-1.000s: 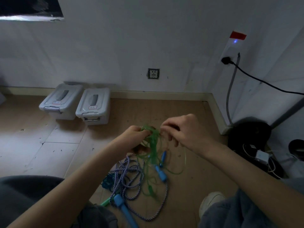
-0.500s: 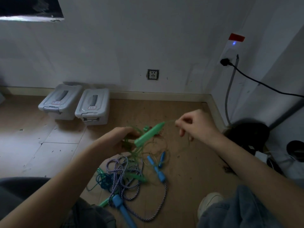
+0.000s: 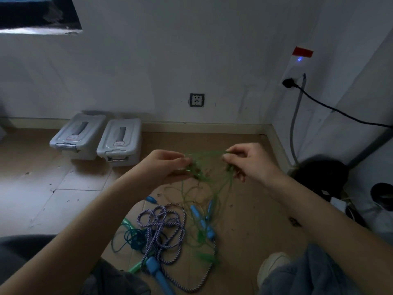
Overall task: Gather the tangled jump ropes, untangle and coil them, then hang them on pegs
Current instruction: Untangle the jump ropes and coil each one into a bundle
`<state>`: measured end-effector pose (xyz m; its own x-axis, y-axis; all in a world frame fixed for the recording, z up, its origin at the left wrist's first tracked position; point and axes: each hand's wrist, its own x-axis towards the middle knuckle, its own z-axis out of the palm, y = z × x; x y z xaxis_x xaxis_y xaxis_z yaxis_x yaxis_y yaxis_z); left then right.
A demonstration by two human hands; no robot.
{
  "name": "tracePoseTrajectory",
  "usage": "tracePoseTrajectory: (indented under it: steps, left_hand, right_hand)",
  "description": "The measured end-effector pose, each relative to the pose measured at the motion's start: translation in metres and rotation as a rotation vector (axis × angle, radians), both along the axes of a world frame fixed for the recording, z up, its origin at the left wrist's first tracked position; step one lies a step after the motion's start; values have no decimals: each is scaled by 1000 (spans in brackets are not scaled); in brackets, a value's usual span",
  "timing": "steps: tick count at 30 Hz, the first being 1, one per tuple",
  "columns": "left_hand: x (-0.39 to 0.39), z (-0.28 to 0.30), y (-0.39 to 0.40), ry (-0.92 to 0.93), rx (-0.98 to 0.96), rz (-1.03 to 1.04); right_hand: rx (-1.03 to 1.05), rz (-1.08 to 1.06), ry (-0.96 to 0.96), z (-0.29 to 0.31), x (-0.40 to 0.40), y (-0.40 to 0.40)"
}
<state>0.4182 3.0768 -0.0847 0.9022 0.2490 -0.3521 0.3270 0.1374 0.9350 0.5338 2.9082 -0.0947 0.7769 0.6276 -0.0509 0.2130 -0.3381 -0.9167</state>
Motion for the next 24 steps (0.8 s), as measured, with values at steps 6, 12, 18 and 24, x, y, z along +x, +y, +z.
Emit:
tracePoseTrajectory:
  steps: [6, 12, 18, 24]
  left_hand:
    - [-2, -5, 14, 28, 226, 125]
    - [-3, -7, 15, -39, 270, 122]
    - [7, -15, -21, -117, 200, -125]
    - [5, -15, -4, -70, -97, -46]
  right_hand:
    - [135, -195, -46, 1, 7, -6]
    - [193, -103, -50, 9, 7, -6]
    - [414, 266, 214, 10, -4, 3]
    - [377, -35, 170, 10, 9, -6]
